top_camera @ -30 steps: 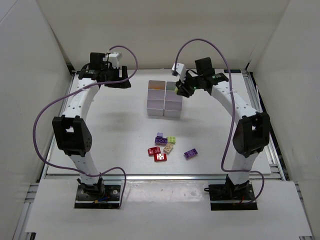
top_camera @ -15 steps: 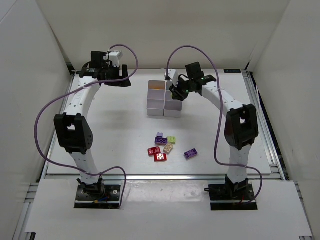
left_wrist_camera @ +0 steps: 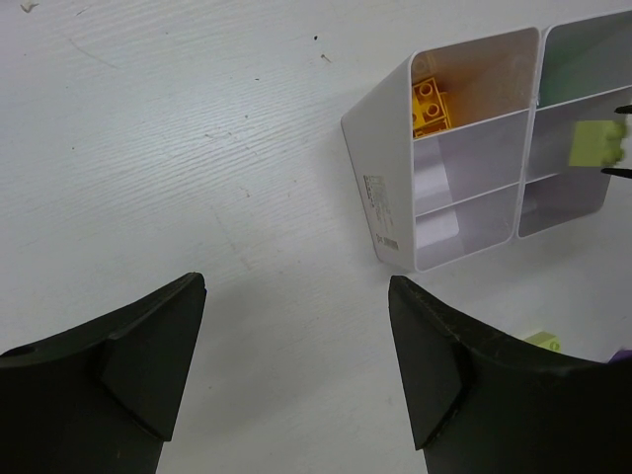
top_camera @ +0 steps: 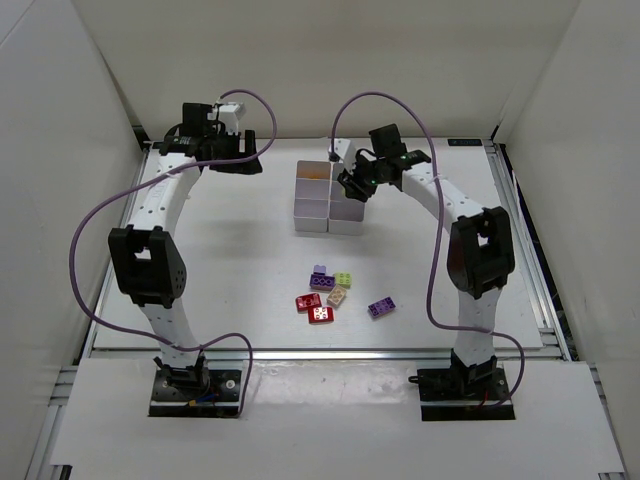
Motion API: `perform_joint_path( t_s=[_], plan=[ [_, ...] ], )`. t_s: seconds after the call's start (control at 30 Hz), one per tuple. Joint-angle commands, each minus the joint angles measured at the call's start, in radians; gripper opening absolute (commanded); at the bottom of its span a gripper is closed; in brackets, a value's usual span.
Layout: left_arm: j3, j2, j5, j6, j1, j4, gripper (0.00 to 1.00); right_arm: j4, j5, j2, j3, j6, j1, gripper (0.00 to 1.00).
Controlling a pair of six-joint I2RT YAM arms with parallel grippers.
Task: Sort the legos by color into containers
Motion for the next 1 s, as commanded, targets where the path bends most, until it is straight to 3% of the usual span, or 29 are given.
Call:
perform_joint_path(
  t_s=[0.0, 0.37, 0.5, 0.6, 0.63, 0.7, 0.8, 0.97],
  plan=[
    [0.029, -0.018, 0.005, 0.008, 0.005, -0.002, 0.86, 0.043, 0.011, 0.012, 0.038, -0.012, 0.007, 0.5],
    [0.015, -0.032, 0.06, 0.039, 0.005, -0.002, 0.84, 0.062, 0.03, -0.017, 0.02, 0.002, 0.007, 0.53],
    [-0.049, -0.081, 0.189, 0.084, -0.014, -0.002, 0.8, 0.126, 0.034, -0.142, -0.096, 0.061, 0.007, 0.53],
    [-0.137, -0.142, 0.229, 0.149, -0.061, 0.0, 0.77, 0.187, 0.063, -0.268, -0.189, 0.158, 0.004, 0.54],
    [-0.161, -0.162, 0.271, 0.17, -0.08, -0.008, 0.76, 0.194, 0.103, -0.297, -0.2, 0.258, -0.002, 0.54],
    [-0.221, -0.213, 0.284, 0.232, -0.171, -0.034, 0.74, 0.171, 0.181, -0.357, -0.213, 0.398, -0.028, 0.54],
    [-0.31, -0.267, 0.212, 0.287, -0.338, -0.051, 0.73, 0.093, 0.253, -0.415, -0.245, 0.647, -0.164, 0.61],
    [-0.396, -0.274, -0.02, 0.156, -0.586, 0.029, 0.74, -0.042, 0.215, -0.46, -0.325, 0.908, -0.41, 0.64]
  ],
)
